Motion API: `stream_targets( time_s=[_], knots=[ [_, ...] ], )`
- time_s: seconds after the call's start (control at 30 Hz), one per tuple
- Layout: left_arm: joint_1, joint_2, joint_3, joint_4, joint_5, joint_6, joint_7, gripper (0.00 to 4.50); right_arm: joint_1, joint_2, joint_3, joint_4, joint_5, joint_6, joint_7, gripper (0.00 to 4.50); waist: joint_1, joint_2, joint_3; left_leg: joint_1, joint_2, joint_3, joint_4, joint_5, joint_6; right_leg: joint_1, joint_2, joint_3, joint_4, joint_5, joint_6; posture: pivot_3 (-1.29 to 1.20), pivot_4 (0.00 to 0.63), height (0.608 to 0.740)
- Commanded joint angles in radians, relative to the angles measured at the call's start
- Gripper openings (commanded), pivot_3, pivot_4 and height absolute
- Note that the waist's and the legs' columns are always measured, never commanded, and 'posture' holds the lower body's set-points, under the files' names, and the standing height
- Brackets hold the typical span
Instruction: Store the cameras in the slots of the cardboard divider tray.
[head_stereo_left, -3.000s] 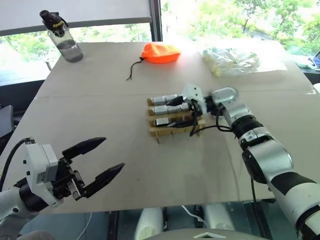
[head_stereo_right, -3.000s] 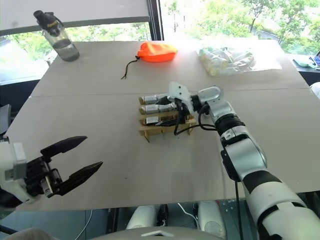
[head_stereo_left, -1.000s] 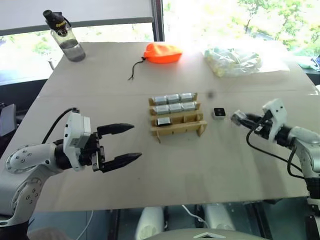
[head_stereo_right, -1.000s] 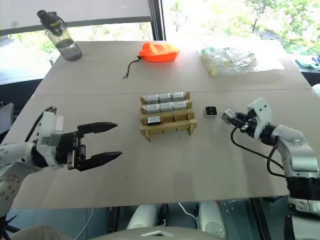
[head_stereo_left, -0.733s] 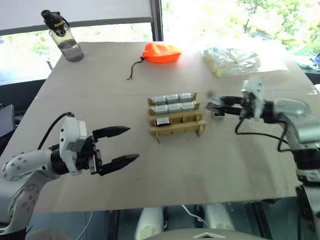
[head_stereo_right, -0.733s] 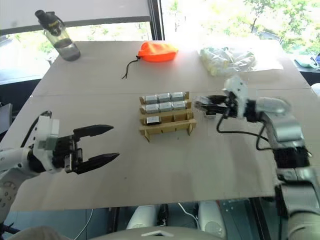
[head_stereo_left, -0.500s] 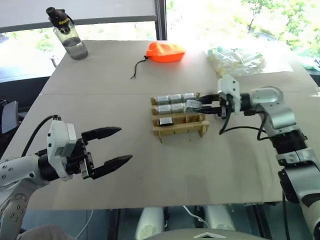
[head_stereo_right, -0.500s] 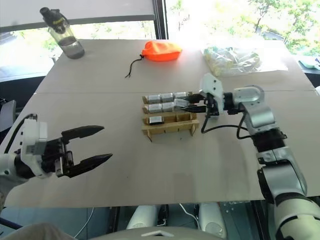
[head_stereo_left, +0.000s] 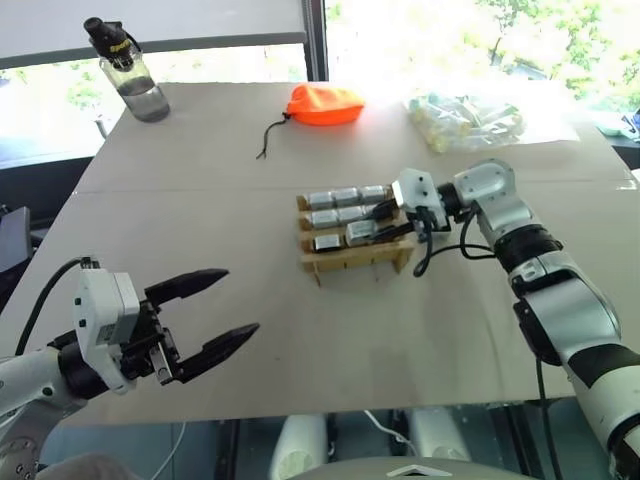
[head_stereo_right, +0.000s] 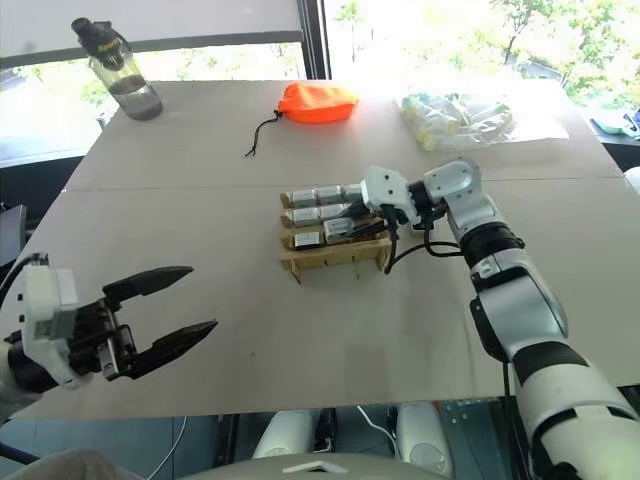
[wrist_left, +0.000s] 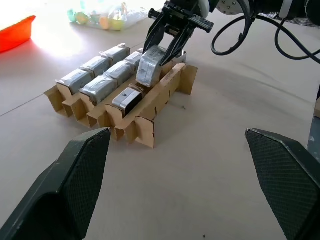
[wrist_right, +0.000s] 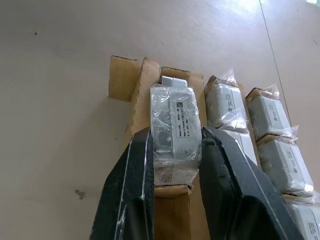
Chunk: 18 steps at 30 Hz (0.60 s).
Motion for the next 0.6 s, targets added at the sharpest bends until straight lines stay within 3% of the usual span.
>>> stream_targets(
  time_s=[0.03, 0.43, 0.47, 0.6],
  knots=[
    [0.008, -0.004, 0.034, -0.028, -0.024, -0.012, 0.006, 4.5, -0.029, 0.017, -0.025, 0.021, -0.012, -0.02, 0.01, 0.71, 0.001, 0.0, 0.0, 0.0, 0.0, 0.0, 0.0, 0.0, 0.0, 0.0, 0.0, 0.0, 0.0, 0.0, 0.0, 0.0, 0.15, 0.74],
    [-0.011, 0.015, 0.027, -0.015, -0.027, -0.012, 0.004, 4.5, -0.027, 0.032, -0.029, 0.061, -0.071, 0.028, -0.037, 0.71, 0.001, 0.001, 0.0, 0.0, 0.0, 0.0, 0.0, 0.0, 0.0, 0.0, -0.001, 0.0, 0.0, 0.0, 0.0, 0.0, 0.15, 0.74],
    [-0.013, 0.017, 0.025, -0.013, -0.027, -0.012, 0.003, 4.5, -0.024, 0.029, -0.027, 0.057, -0.074, 0.033, -0.032, 1.8, 0.001, 0.001, 0.0, -0.001, 0.0, 0.0, 0.0, 0.0, 0.0, 0.0, -0.001, 0.0, 0.0, 0.0, 0.0, 0.0, 0.15, 0.74],
    [-0.027, 0.026, 0.018, -0.005, -0.029, -0.008, 0.0, 4.5, -0.013, 0.035, -0.051, 0.034, -0.055, 0.04, -0.045, 3.42, 0.0, 0.001, 0.001, 0.0, 0.0, 0.0, 0.0, 0.0, 0.0, 0.0, -0.001, 0.0, 0.0, 0.0, 0.0, 0.0, 0.15, 0.74]
  ],
)
